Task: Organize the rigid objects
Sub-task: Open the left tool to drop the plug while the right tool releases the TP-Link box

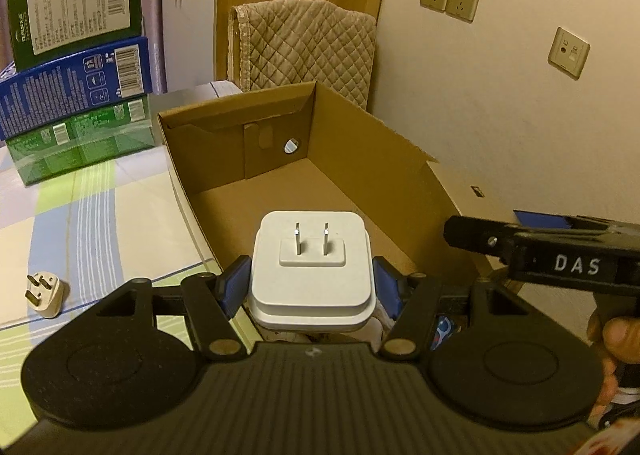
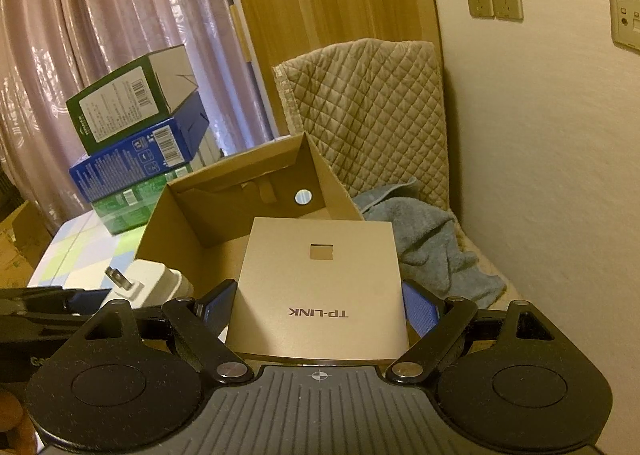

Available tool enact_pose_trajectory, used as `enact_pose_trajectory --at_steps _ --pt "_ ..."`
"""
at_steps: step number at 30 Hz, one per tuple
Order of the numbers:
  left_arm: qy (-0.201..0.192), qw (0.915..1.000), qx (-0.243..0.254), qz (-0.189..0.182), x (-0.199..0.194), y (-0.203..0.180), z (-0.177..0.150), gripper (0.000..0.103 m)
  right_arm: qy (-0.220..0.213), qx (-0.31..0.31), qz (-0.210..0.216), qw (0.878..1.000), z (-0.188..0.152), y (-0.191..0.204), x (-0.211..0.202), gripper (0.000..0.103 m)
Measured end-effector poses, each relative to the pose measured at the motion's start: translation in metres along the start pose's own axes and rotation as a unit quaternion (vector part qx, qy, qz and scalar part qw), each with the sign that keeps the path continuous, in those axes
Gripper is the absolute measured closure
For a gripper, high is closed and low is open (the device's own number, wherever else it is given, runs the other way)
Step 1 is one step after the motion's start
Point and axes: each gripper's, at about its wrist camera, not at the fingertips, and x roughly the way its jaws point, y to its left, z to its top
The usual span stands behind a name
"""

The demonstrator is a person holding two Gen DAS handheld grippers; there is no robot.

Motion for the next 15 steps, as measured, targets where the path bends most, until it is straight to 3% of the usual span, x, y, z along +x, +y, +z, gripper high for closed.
enact_pose_trajectory --at_steps 15 --pt "-0.003 0.9998 0.016 -0.010 0.0079 -0.0010 -0.0005 0.043 -0.002 0.008 0.001 1.000 0.0003 -0.0015 0.0002 0.020"
